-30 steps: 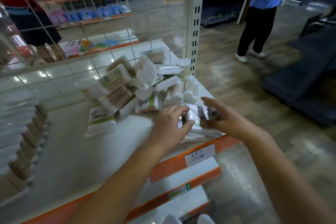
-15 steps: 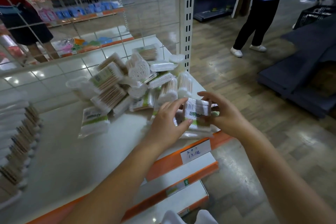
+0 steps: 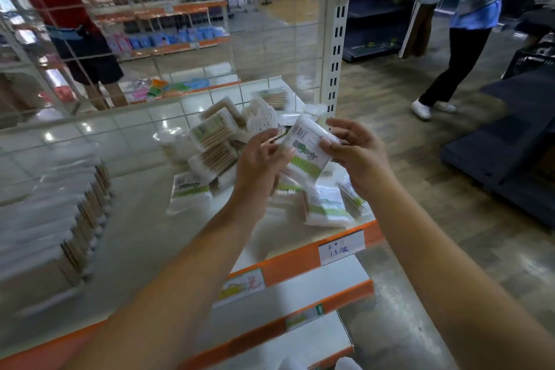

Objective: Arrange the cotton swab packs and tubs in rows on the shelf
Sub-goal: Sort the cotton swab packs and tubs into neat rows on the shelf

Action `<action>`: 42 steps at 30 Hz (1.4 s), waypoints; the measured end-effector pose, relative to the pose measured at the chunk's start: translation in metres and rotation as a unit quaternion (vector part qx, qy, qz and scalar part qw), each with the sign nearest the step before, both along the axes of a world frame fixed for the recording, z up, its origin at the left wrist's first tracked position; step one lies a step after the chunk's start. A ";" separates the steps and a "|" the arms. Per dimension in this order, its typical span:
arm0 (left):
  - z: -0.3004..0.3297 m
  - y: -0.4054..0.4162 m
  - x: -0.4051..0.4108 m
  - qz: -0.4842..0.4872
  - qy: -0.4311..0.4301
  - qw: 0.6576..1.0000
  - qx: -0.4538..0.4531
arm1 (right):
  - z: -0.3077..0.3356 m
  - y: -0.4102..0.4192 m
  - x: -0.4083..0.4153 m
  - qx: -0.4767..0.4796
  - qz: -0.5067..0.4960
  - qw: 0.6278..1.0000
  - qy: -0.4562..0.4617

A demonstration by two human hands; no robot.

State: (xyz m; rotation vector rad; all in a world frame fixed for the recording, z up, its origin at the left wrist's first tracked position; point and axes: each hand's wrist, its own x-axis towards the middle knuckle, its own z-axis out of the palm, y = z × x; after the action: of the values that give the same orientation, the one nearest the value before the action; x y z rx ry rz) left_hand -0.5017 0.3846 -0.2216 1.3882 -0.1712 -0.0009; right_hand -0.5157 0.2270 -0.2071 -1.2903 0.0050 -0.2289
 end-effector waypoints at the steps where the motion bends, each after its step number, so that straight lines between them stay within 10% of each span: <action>1: 0.001 0.005 0.002 -0.008 0.014 1.000 -0.020 | 0.002 0.008 0.003 0.025 -0.003 1.000 0.004; 11: 0.000 0.036 0.003 0.037 0.055 0.991 -0.120 | -0.002 0.077 -0.003 0.184 0.029 0.981 0.049; 30: -0.002 0.072 -0.006 0.143 0.007 0.987 -0.076 | -0.033 0.109 -0.020 -0.250 -0.077 0.958 -0.120; 42: 0.008 0.120 -0.032 0.141 -0.133 0.980 0.042 | -0.006 0.164 -0.032 -0.167 0.063 0.976 -0.124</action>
State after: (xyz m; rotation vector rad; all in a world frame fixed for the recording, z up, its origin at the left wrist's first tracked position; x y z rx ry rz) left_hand -0.5334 0.5041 -0.2141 1.4850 -0.1968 0.4193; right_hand -0.5478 0.3908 -0.2129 -1.5831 -0.3404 -0.2896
